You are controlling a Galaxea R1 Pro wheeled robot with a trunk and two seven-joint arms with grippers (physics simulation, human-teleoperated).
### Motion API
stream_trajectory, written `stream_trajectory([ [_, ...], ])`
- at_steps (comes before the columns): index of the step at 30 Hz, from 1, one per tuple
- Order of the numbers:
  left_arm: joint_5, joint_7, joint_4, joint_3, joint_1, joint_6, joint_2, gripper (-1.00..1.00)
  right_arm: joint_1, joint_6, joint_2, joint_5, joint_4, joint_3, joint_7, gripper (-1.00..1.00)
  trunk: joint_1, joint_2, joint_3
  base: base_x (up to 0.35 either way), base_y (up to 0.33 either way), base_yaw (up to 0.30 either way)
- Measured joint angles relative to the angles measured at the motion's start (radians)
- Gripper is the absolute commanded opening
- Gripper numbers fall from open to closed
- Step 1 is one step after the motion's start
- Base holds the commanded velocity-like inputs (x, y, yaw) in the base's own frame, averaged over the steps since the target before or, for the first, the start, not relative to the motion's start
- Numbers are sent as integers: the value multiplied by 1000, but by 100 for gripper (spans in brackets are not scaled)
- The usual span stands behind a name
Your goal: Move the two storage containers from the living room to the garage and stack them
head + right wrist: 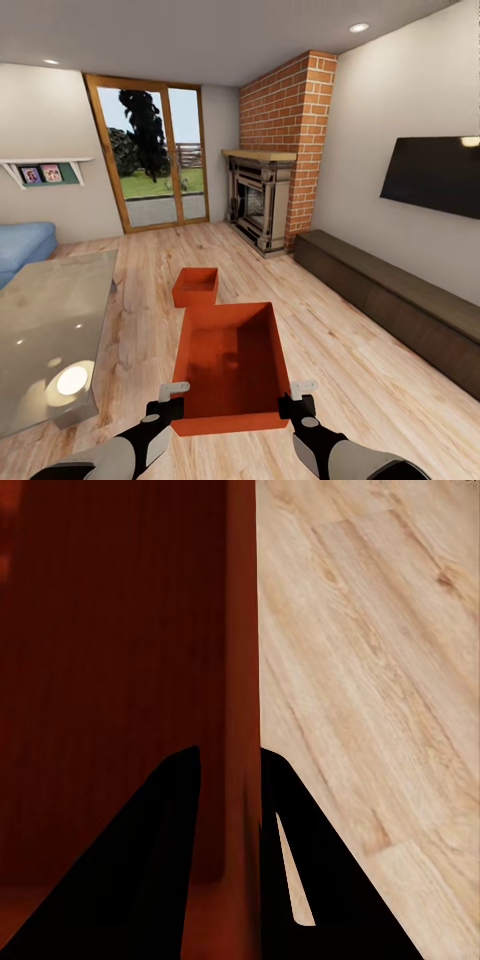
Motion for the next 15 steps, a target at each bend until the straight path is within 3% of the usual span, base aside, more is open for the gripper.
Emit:
stream_trajectory([
  [4, 0, 0, 0, 0, 0, 0, 0, -100, 0, 0, 0, 0, 0, 0, 0, -100, 0, 0, 6, 0, 0, 0],
  [15, 0, 0, 0, 0, 0, 0, 0, -100, 0, 0, 0, 0, 0, 0, 0, -100, -42, 77, 43, 0, 0, 0],
])
